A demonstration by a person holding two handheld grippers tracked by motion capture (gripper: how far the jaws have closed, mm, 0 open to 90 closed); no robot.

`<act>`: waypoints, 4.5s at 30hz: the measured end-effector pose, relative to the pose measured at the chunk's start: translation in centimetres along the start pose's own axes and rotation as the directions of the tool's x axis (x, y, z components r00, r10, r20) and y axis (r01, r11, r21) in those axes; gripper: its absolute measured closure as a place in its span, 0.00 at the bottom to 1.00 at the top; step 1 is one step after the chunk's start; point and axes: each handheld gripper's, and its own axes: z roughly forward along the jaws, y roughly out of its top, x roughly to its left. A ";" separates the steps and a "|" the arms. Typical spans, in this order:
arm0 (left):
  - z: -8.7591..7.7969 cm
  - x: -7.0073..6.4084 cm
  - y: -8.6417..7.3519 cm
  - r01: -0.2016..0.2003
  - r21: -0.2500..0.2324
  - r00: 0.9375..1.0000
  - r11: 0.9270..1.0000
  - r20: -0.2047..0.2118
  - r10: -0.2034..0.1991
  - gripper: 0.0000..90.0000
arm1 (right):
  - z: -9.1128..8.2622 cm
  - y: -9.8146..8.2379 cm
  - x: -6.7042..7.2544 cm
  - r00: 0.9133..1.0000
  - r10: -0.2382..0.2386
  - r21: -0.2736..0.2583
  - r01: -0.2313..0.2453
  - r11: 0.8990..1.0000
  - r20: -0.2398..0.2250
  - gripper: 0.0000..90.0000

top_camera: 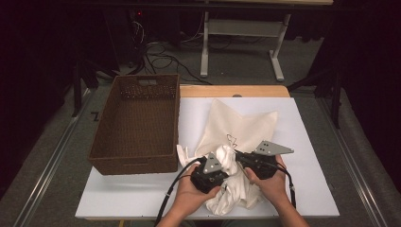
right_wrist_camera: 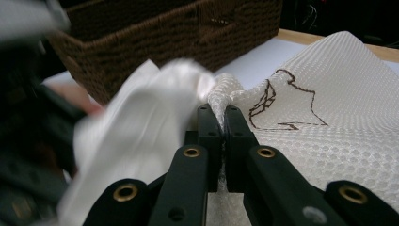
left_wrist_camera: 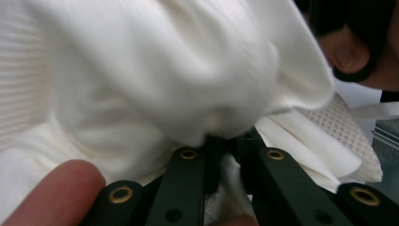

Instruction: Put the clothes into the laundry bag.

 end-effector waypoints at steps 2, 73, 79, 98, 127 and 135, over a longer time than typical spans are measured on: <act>1.0 -0.1 0.1 0.000 0.002 1.000 1.000 -0.029 0.000 0.94 | -0.1 0.2 0.1 1.000 0.013 -0.015 -0.013 1.000 -0.007 0.99; -5.0 3.1 -4.7 0.225 -0.084 0.887 0.971 -0.394 -0.240 0.44 | -0.3 -0.3 0.0 1.000 -0.001 0.010 0.001 1.000 0.007 0.98; -4.2 2.8 -3.5 0.254 -0.127 0.890 0.959 -0.357 -0.283 0.44 | -0.4 -0.4 -0.1 1.000 0.000 0.014 0.000 1.000 0.004 0.98; 2.0 -1.9 -0.2 -0.010 -0.033 0.989 0.999 -0.147 0.005 0.96 | -0.1 -0.3 0.6 1.000 0.000 0.009 0.001 1.000 -0.019 0.98; 1.2 -3.6 -1.7 0.011 -0.008 0.998 1.000 -0.070 -0.011 0.29 | -0.2 -0.6 0.0 1.000 0.002 0.025 -0.002 1.000 -0.003 0.98; 4.2 -3.3 -0.7 0.033 0.000 0.985 0.999 -0.172 -0.032 0.86 | -0.3 -0.8 0.0 1.000 -0.002 0.030 0.002 1.000 -0.007 0.98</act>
